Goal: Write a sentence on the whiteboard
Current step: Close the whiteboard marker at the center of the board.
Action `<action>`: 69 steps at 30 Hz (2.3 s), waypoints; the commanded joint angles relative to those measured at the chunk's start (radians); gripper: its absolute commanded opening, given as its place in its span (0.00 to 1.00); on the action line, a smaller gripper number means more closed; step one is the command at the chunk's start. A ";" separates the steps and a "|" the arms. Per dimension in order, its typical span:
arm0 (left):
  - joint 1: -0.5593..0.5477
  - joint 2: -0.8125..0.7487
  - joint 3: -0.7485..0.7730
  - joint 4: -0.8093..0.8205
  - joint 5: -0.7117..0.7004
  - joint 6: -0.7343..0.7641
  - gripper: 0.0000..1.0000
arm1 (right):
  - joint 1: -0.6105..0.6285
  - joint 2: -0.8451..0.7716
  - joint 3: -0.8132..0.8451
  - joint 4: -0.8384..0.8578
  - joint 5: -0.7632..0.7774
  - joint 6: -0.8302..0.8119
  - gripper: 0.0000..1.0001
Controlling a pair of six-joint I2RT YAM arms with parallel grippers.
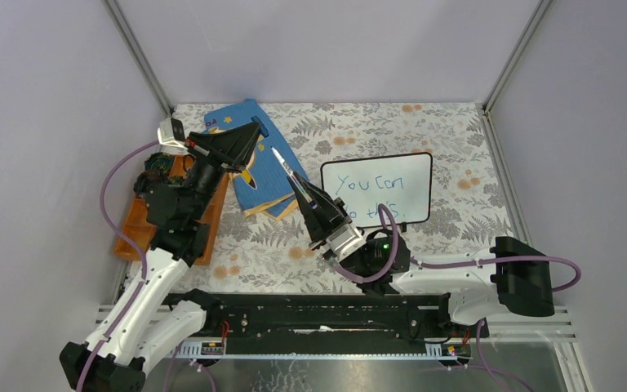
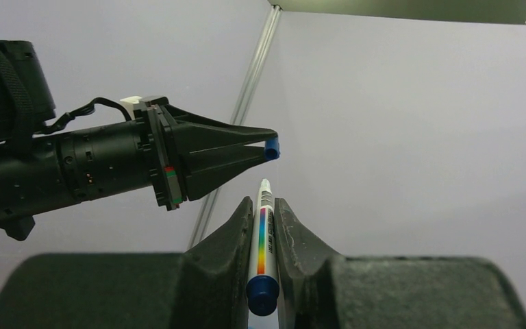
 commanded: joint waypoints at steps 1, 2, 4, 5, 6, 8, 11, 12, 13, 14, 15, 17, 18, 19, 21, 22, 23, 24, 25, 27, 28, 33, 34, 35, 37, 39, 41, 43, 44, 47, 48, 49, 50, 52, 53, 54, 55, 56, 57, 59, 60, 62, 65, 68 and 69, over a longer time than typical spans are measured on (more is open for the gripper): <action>-0.004 -0.015 -0.006 0.019 0.004 0.001 0.00 | 0.006 0.001 0.060 0.175 0.059 0.010 0.00; -0.005 -0.015 -0.007 0.018 0.004 0.001 0.00 | 0.006 0.001 0.063 0.174 0.066 0.014 0.00; -0.006 -0.018 -0.011 0.018 0.003 0.001 0.00 | 0.007 0.000 0.068 0.174 0.069 0.018 0.00; -0.006 -0.019 -0.013 0.018 0.002 0.001 0.00 | 0.007 0.000 0.070 0.173 0.070 0.019 0.00; -0.007 -0.022 -0.014 0.016 0.002 0.001 0.00 | 0.007 0.000 0.072 0.173 0.070 0.022 0.00; -0.006 -0.026 -0.018 0.014 0.001 0.003 0.00 | 0.007 0.000 0.075 0.174 0.072 0.028 0.00; -0.007 -0.028 -0.021 0.012 0.001 0.003 0.00 | 0.007 0.001 0.078 0.175 0.072 0.038 0.00; -0.007 -0.028 -0.020 0.011 0.002 0.004 0.00 | 0.007 0.003 0.078 0.174 0.072 0.039 0.00; -0.007 -0.027 -0.020 0.010 0.002 0.004 0.00 | 0.006 0.003 0.080 0.174 0.072 0.041 0.00; -0.007 -0.027 -0.019 0.010 0.002 0.005 0.00 | 0.008 0.003 0.080 0.175 0.071 0.042 0.00; -0.007 -0.027 -0.018 0.010 0.004 0.006 0.00 | 0.007 0.004 0.081 0.175 0.072 0.045 0.00; -0.010 -0.025 -0.017 0.008 0.003 0.008 0.00 | 0.007 0.006 0.084 0.175 0.072 0.047 0.00; -0.009 -0.024 -0.017 0.009 0.003 0.009 0.00 | 0.007 0.007 0.085 0.174 0.071 0.047 0.00; -0.010 -0.024 -0.017 0.009 0.004 0.010 0.00 | 0.007 0.009 0.087 0.175 0.072 0.049 0.00; -0.011 -0.021 -0.015 0.009 0.005 0.012 0.00 | 0.008 0.009 0.089 0.176 0.070 0.049 0.00; -0.012 -0.021 -0.016 0.009 0.005 0.012 0.00 | 0.007 0.010 0.090 0.175 0.069 0.049 0.00; -0.012 -0.022 -0.017 0.009 0.005 0.012 0.00 | 0.007 0.010 0.091 0.174 0.069 0.049 0.00; -0.014 -0.021 -0.017 0.008 0.005 0.012 0.00 | 0.007 0.010 0.092 0.174 0.069 0.050 0.00; -0.014 -0.021 -0.016 0.007 0.005 0.013 0.00 | 0.007 0.010 0.092 0.174 0.069 0.051 0.00; -0.014 -0.020 -0.015 0.006 0.005 0.014 0.00 | 0.006 0.010 0.093 0.175 0.067 0.052 0.00; -0.014 -0.019 -0.014 0.006 0.005 0.015 0.00 | 0.008 0.011 0.094 0.174 0.067 0.052 0.00; -0.018 -0.017 -0.012 0.005 0.006 0.020 0.00 | 0.007 0.015 0.095 0.174 0.069 0.056 0.00; -0.018 -0.018 -0.012 0.003 0.005 0.022 0.00 | 0.008 0.016 0.095 0.175 0.069 0.059 0.00; -0.017 -0.019 -0.013 0.000 0.005 0.024 0.00 | 0.007 0.016 0.095 0.175 0.067 0.061 0.00; -0.018 -0.019 -0.018 -0.001 0.005 0.023 0.00 | 0.008 0.018 0.097 0.176 0.065 0.062 0.00; -0.018 -0.021 -0.020 0.000 0.005 0.023 0.00 | 0.008 0.017 0.098 0.176 0.066 0.063 0.00; -0.018 -0.023 -0.019 -0.004 0.006 0.025 0.00 | 0.006 0.019 0.100 0.175 0.067 0.064 0.00; -0.019 -0.024 -0.018 -0.008 0.005 0.028 0.00 | 0.008 0.020 0.102 0.174 0.067 0.067 0.00; -0.019 -0.023 -0.017 -0.009 0.006 0.029 0.00 | 0.007 0.020 0.102 0.174 0.067 0.069 0.00; -0.019 -0.023 -0.020 -0.013 0.005 0.029 0.00 | 0.007 0.021 0.103 0.175 0.067 0.070 0.00; -0.019 -0.024 -0.021 -0.013 0.005 0.029 0.00 | 0.007 0.022 0.103 0.175 0.068 0.070 0.00; -0.018 -0.025 -0.021 -0.011 0.007 0.029 0.00 | 0.008 0.023 0.103 0.175 0.069 0.069 0.00; -0.019 -0.025 -0.021 -0.011 0.007 0.029 0.00 | 0.007 0.023 0.103 0.175 0.070 0.069 0.00; -0.021 -0.026 -0.020 -0.011 0.006 0.030 0.00 | 0.007 0.025 0.105 0.175 0.072 0.067 0.00; -0.021 -0.027 -0.019 -0.011 0.006 0.030 0.00 | 0.007 0.026 0.105 0.174 0.072 0.067 0.00; -0.020 -0.027 -0.018 -0.011 0.007 0.030 0.00 | 0.007 0.026 0.105 0.174 0.071 0.067 0.00; -0.021 -0.025 -0.017 -0.011 0.007 0.031 0.00 | 0.007 0.026 0.105 0.174 0.073 0.066 0.00; -0.022 -0.025 -0.017 -0.011 0.007 0.030 0.00 | 0.008 0.027 0.106 0.175 0.075 0.066 0.00; -0.022 -0.026 -0.017 -0.010 0.007 0.030 0.00 | 0.007 0.029 0.106 0.174 0.076 0.064 0.00; -0.024 -0.028 -0.015 -0.011 0.007 0.030 0.00 | 0.007 0.029 0.107 0.174 0.080 0.061 0.00; -0.024 -0.027 -0.015 -0.011 0.008 0.030 0.00 | 0.007 0.030 0.108 0.176 0.083 0.062 0.00; -0.025 -0.028 -0.016 -0.010 0.008 0.030 0.00 | 0.007 0.030 0.108 0.174 0.086 0.063 0.00; -0.028 -0.028 -0.016 -0.010 0.008 0.030 0.00 | 0.006 0.032 0.112 0.175 0.091 0.061 0.00; -0.029 -0.027 -0.017 -0.010 0.009 0.031 0.00 | 0.007 0.033 0.114 0.175 0.093 0.060 0.00; -0.030 -0.028 -0.017 -0.010 0.008 0.032 0.00 | 0.007 0.033 0.114 0.174 0.093 0.060 0.00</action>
